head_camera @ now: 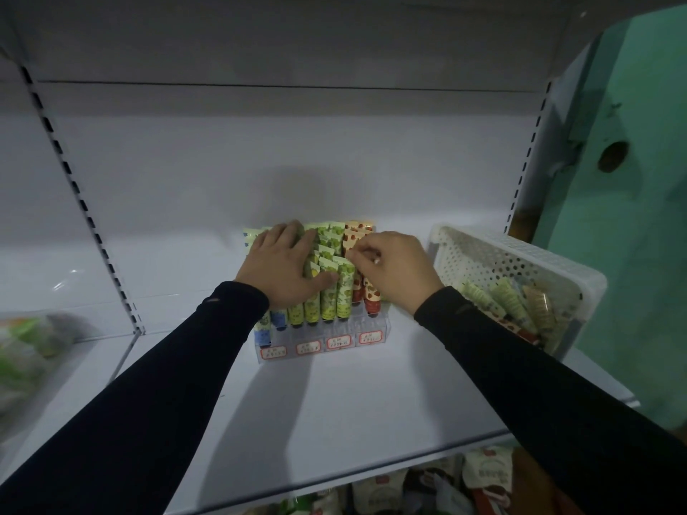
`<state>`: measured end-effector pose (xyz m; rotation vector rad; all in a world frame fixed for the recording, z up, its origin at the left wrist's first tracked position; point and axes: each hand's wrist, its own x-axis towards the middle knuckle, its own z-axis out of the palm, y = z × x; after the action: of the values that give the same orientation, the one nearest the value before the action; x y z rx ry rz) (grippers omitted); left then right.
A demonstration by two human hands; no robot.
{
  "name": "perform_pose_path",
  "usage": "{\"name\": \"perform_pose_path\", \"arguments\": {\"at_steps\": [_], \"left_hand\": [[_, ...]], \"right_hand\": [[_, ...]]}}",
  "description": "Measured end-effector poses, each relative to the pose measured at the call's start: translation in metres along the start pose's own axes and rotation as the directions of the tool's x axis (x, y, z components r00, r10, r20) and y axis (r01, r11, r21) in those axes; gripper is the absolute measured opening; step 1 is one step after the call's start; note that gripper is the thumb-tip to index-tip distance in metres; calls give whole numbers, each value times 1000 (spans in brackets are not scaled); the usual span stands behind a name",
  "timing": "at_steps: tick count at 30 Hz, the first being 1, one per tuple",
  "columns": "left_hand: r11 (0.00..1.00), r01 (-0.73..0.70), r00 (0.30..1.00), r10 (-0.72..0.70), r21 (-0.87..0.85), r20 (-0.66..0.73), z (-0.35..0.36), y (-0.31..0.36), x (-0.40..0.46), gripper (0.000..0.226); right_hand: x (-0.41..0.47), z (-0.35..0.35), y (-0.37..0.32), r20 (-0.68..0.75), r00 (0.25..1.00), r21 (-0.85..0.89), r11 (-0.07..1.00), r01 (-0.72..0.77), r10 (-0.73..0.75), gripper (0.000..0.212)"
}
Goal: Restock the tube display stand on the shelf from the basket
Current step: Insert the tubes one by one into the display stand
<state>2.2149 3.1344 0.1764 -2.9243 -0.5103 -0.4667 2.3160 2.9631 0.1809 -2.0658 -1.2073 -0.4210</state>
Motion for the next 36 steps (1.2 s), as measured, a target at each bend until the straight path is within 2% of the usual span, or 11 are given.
{"name": "perform_pose_path", "arguments": {"at_steps": [3,6,12,17,22,26,36], "left_hand": [[1000,1,1000,-1,-2,-8,1,-1,0,101],[1000,-2,1000,2,6,-8,0,0,-1,107],[1000,-7,1000,7,16,-10,0,1,-1,97],[1000,-9,1000,9,25,-7,0,1,-1,104],[1000,-8,1000,8,30,2,0,0,-1,110],[1000,-7,1000,7,25,-5,1,0,0,110],[1000,-12,1000,12,6,-28,1,1,-1,109]], "right_hand": [[7,11,0,104,995,-77,997,3,5,27],[9,13,0,111,992,-76,996,-48,56,26],[9,-6,-6,48,996,-53,996,-67,70,24],[25,-28,-11,-58,996,-48,996,-73,70,25],[37,-23,-17,-153,988,-40,998,-44,37,27],[38,-5,-20,-109,994,-76,997,-10,2,27],[30,22,-12,-26,999,-162,986,-29,25,29]]}}
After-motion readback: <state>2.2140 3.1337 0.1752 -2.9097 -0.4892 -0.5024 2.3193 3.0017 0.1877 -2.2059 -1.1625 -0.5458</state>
